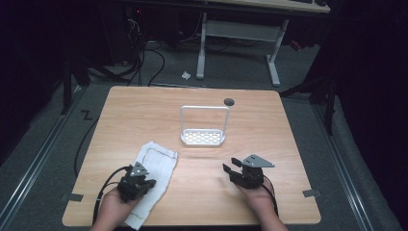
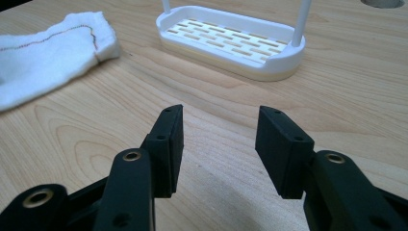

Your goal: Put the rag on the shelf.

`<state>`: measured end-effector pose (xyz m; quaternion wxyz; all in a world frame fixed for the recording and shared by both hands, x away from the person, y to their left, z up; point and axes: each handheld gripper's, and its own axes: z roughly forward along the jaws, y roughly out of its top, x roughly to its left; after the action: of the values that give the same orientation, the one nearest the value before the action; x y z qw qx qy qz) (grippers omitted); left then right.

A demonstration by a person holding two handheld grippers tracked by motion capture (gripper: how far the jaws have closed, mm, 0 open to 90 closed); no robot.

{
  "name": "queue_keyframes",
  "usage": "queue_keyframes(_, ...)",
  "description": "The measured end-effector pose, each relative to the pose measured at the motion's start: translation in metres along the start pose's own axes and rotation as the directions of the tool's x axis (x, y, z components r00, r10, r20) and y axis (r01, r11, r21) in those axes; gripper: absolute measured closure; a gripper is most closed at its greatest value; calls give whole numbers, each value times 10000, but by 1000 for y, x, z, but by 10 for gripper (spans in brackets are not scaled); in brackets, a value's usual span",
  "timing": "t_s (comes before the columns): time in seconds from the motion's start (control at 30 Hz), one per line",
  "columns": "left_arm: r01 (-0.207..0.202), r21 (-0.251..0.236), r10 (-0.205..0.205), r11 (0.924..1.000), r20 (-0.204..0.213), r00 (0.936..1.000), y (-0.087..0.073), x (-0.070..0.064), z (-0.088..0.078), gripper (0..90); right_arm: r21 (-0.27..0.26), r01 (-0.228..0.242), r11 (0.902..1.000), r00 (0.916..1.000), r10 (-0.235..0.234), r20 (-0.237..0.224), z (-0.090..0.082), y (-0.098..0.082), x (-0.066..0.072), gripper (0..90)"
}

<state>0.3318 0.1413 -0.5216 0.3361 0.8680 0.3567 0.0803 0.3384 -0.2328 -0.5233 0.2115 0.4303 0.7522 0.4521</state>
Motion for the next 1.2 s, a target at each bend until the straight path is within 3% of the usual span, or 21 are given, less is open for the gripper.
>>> queue_keyframes(0.03,0,0,0,10000,0,10000,0,0,0,900,-3,19,10000,10000,-19,-10,0,0,0,532)
queue_keyframes(0.07,-457,82,454,9989,313,9985,8,-14,8,900,6,51,10000,10000,-51,-28,1,0,0,532)
queue_keyframes(0.2,-1192,155,1181,9928,592,9912,23,-39,24,900,99,83,9999,9999,-82,-100,2,0,1,542)
queue_keyframes(0.27,-1306,-15,1301,9914,966,9868,32,-52,34,900,110,75,9999,9999,-73,-155,2,0,1,548)
queue_keyframes(0.3,-1306,-15,1301,9914,966,9868,32,-52,34,900,110,75,9999,9999,-73,-155,2,0,1,548)
queue_keyframes(0.33,-1435,-246,1454,9893,1149,9827,38,-62,43,900,141,89,9999,9998,-86,-191,2,0,2,554)
queue_keyframes(0.4,-1747,-458,1788,9836,1113,9776,40,-73,48,900,136,89,9999,9996,-85,-276,2,0,2,563)
queue_keyframes(0.47,-1816,-539,1870,9819,1249,9744,41,-75,45,883,99,108,9999,9992,-104,-387,1,0,4,570)
queue_keyframes(0.53,-1664,-826,1745,9826,1027,9793,40,-67,35,846,112,217,9997,9986,-212,-480,1,0,6,581)
queue_keyframes(0.6,-1289,-1236,1370,9839,591,9888,36,-51,21,846,88,299,9995,9976,-292,-633,1,0,8,592)
queue_keyframes(0.67,-535,-1605,592,9856,305,9978,28,-29,8,845,97,346,9994,9966,-338,-756,2,1,11,606)
queue_keyframes(0.7,-535,-1605,592,9856,305,9978,28,-29,8,839,97,346,9994,9966,-338,-756,2,1,11,606)
queue_keyframes(0.73,114,-1735,-122,9848,-39,9999,17,-11,3,833,85,444,9990,9946,-434,-942,5,3,16,638)
queue_keyframes(0.77,463,-1681,-464,9847,34,9989,12,-5,4,832,46,491,9988,9935,-483,-1030,6,4,18,651)
queue_keyframes(0.8,463,-1681,-464,9847,34,9989,12,-5,4,829,46,491,9988,9935,-483,-1030,6,4,18,651)
queue_keyframes(0.83,797,-1611,-766,9837,254,9967,5,0,7,828,-3,699,9976,9871,-692,-1443,12,8,26,702)
queue_keyframes(0.9,909,-1624,-857,9825,391,9956,3,-2,10,826,-6,1166,9932,9727,-1143,-2022,19,13,37,765)
queue_keyframes(0.97,936,-1589,-877,9828,434,9952,2,-3,11,828,69,1338,9910,9683,-1293,-2136,23,14,41,796)
queue_keyframes(1.0,1000,-1451,-921,9843,600,9939,0,-4,14,837,543,1645,9849,9526,-1444,-2678,35,18,54,847)
queue_keyframes(1.13,944,-1352,-847,9863,756,9935,0,-11,18,857,1506,2292,9617,9347,-1743,-3096,55,14,72,879)
queue_keyframes(1.2,763,-1317,-663,9884,789,9947,1,-17,20,859,1589,2616,9520,9289,-2037,-3092,58,12,77,885)
